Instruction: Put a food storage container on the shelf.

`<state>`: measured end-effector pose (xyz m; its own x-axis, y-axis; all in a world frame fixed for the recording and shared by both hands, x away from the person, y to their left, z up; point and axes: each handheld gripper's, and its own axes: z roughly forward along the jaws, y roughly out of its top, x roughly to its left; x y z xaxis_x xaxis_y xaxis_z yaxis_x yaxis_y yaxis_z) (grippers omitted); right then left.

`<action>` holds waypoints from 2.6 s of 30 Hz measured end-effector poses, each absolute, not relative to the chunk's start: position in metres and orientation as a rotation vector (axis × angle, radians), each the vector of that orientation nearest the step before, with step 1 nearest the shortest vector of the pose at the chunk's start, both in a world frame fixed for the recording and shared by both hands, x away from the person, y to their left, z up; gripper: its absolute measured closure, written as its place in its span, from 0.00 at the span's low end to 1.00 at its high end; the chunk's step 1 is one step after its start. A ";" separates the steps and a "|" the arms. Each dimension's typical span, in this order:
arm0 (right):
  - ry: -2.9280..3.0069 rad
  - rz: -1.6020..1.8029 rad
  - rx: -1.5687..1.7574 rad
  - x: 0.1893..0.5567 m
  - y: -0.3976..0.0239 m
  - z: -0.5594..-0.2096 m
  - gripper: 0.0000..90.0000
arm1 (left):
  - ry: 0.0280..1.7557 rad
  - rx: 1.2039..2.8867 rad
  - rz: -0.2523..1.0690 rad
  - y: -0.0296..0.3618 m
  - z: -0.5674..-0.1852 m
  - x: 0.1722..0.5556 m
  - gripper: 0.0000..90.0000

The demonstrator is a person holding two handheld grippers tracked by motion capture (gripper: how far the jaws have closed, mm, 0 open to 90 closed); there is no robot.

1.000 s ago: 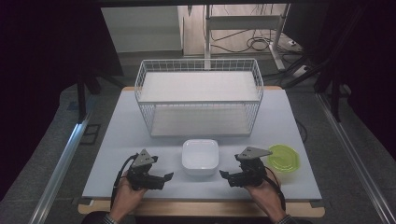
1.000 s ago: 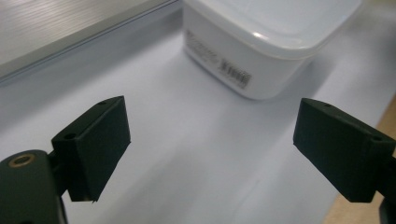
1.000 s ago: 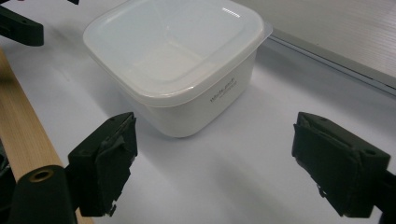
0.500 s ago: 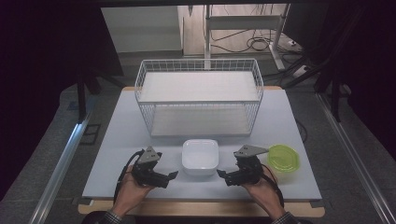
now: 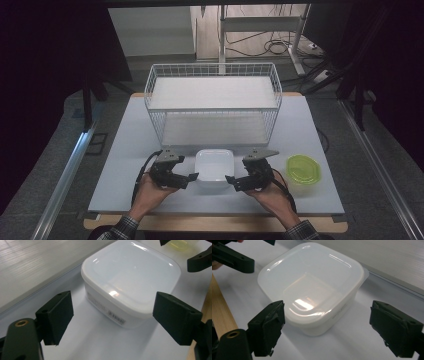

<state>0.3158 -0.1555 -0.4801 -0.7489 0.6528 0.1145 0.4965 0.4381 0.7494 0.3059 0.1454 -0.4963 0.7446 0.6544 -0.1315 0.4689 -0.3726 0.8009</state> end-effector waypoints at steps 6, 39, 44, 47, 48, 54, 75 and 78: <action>2.525 1.236 1.085 0.336 -0.151 -0.481 0.20 | 0.851 2.062 0.218 0.131 -0.499 0.326 0.16; 2.536 1.327 1.326 0.325 -0.163 -0.479 0.70 | 0.951 2.027 0.073 0.136 -0.492 0.299 0.58; 2.517 1.348 1.356 0.317 -0.165 -0.477 0.76 | 1.011 1.976 0.060 0.138 -0.491 0.291 0.68; 2.496 1.337 1.379 0.314 -0.164 -0.476 0.78 | 1.038 1.945 0.058 0.139 -0.491 0.289 0.72; 2.496 1.337 1.379 0.314 -0.164 -0.476 0.78 | 1.047 1.932 0.058 0.139 -0.491 0.289 0.72; 2.443 1.365 1.379 0.312 -0.166 -0.475 0.87 | 1.084 1.860 0.076 0.142 -0.492 0.289 0.84; 2.356 1.415 1.175 0.306 -0.160 -0.452 0.87 | 1.032 1.837 0.198 0.148 -0.466 0.288 0.87; 2.323 1.441 1.128 0.305 -0.160 -0.442 0.88 | 1.021 1.831 0.214 0.148 -0.459 0.288 0.87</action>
